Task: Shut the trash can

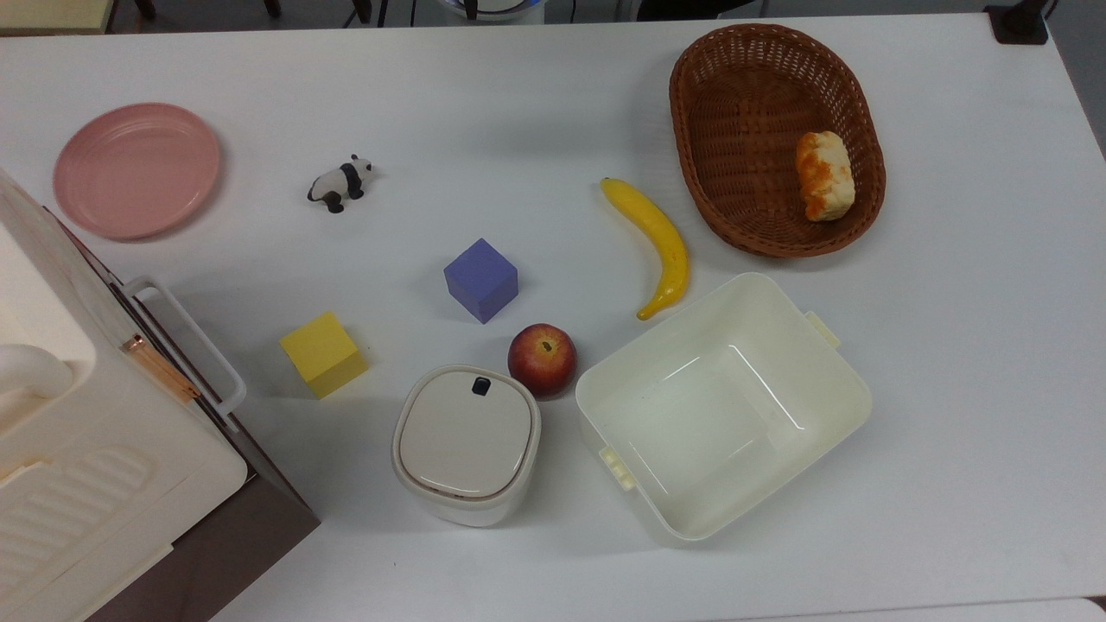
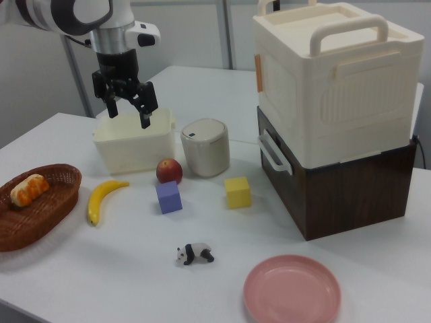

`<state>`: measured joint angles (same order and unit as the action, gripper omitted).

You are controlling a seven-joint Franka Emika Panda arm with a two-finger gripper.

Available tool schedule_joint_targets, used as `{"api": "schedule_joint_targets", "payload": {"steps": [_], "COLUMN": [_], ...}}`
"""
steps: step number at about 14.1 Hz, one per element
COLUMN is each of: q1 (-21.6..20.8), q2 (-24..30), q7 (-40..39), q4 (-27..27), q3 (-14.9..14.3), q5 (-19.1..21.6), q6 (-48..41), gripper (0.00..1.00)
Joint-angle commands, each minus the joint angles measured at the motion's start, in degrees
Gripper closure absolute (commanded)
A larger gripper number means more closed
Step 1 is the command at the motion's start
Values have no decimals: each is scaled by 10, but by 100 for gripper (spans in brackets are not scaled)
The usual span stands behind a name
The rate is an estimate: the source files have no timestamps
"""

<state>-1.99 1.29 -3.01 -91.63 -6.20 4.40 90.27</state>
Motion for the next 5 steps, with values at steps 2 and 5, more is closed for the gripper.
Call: {"api": "schedule_joint_targets", "payload": {"steps": [2,5], "q1": [-4,-6], "q2": [21,20], "q7": [10,9], "q4": [-19,-20], "q3": [-3,-3], "q5": [4,5], "q6": [-11,-11], "gripper": [0,0]}}
